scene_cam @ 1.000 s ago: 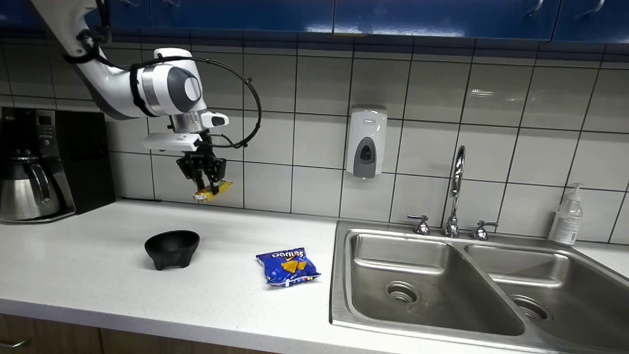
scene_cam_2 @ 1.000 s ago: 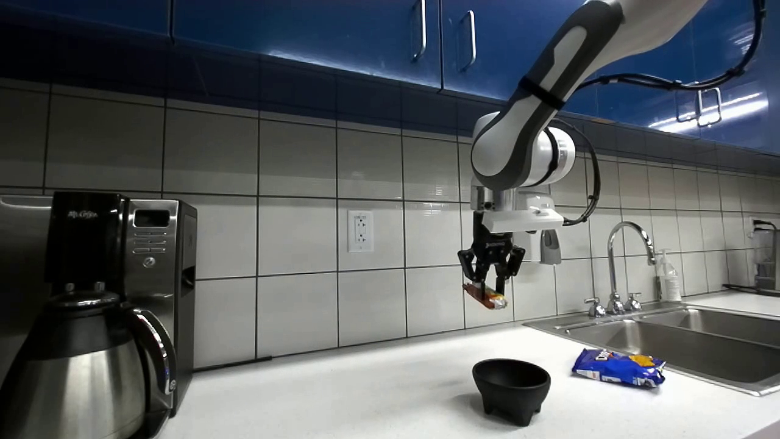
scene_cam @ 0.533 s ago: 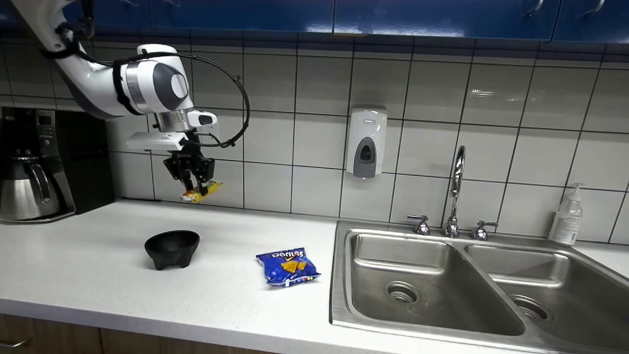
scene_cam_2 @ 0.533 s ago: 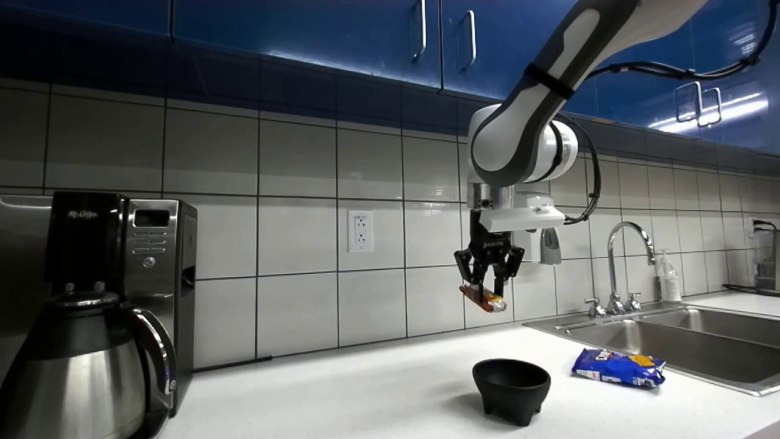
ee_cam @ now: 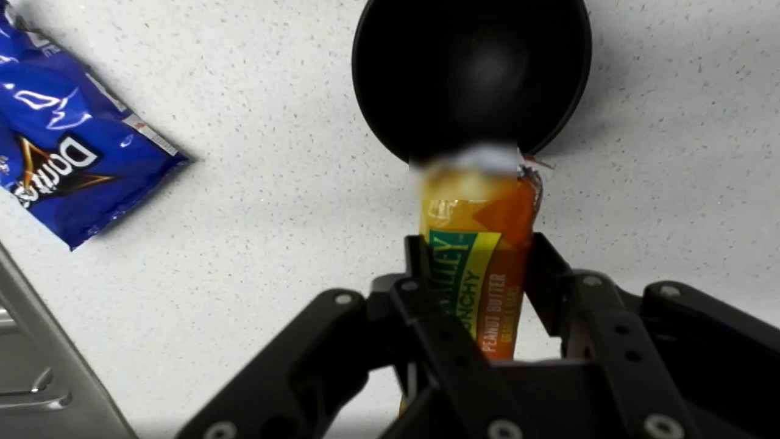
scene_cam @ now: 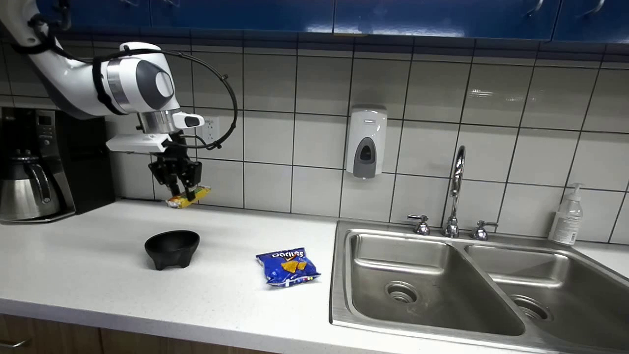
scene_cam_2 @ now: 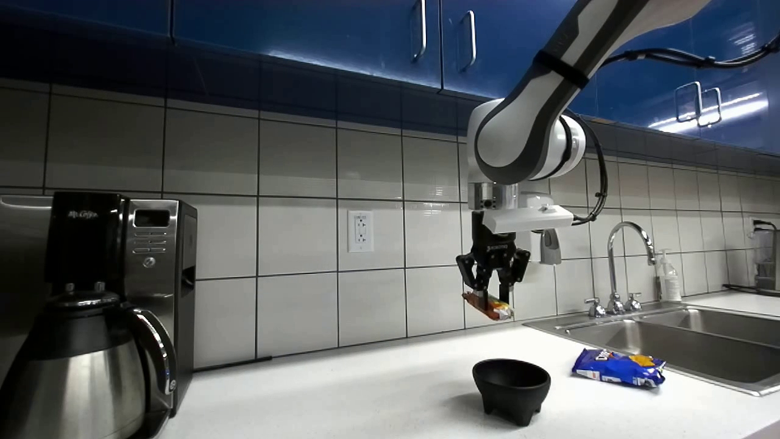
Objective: Put the yellow packet in the black bowl.
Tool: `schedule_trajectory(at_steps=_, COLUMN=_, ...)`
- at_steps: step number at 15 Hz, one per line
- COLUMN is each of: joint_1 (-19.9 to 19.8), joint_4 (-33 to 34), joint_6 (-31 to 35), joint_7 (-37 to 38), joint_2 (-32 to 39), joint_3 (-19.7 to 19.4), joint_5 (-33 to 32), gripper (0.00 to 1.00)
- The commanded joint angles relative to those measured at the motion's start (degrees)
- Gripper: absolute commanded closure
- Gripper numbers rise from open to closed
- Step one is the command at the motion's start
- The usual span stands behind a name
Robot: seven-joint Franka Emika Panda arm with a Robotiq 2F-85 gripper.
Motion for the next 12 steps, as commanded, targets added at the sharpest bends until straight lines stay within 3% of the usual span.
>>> schedule_trajectory(at_steps=1, joint_1=-0.32, joint_4=-2.07, joint_6=-2.57, joint_7=2.16, joint_2=-2.06, joint_3=1.46, joint_5=-1.1, gripper=0.83)
schedule_trajectory(at_steps=12, joint_1=-0.21, joint_4=-4.53, joint_6=-3.53, joint_7=1.3, joint_2=0.25, joint_3=1.79, joint_5=-0.73, gripper=0.83)
